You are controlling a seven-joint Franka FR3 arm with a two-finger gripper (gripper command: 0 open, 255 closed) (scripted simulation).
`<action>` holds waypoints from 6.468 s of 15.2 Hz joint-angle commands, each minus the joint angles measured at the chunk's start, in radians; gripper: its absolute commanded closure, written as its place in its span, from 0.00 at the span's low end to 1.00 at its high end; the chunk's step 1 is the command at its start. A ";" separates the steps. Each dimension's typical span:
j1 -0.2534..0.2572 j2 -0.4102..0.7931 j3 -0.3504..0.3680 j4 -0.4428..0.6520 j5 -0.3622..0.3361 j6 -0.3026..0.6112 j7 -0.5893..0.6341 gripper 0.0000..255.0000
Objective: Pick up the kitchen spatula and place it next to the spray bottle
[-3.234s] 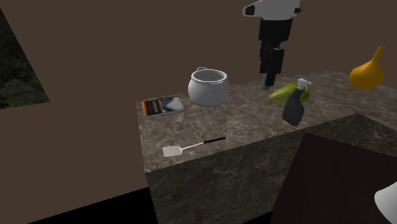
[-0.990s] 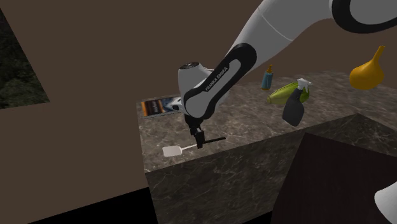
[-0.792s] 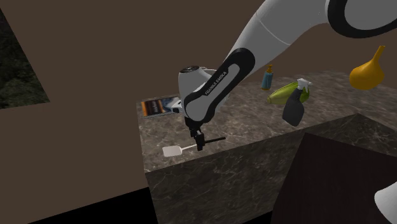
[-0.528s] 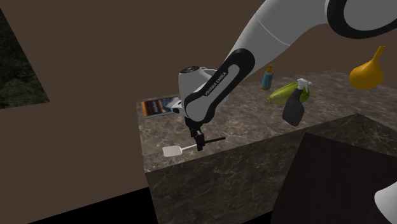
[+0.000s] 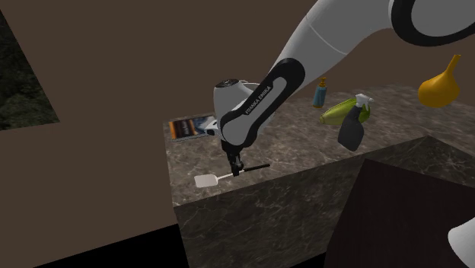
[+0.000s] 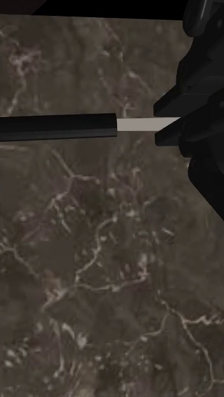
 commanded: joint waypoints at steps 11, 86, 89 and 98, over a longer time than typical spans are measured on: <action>0.004 -0.080 -0.005 -0.032 -0.004 -0.047 0.000 1.00; -0.243 -0.703 -0.210 -0.242 -0.050 -0.437 -0.446 1.00; -0.283 -0.700 -0.238 -0.241 -0.046 -0.432 -0.516 1.00; -0.415 -0.642 -0.315 -0.176 -0.008 -0.435 -0.736 1.00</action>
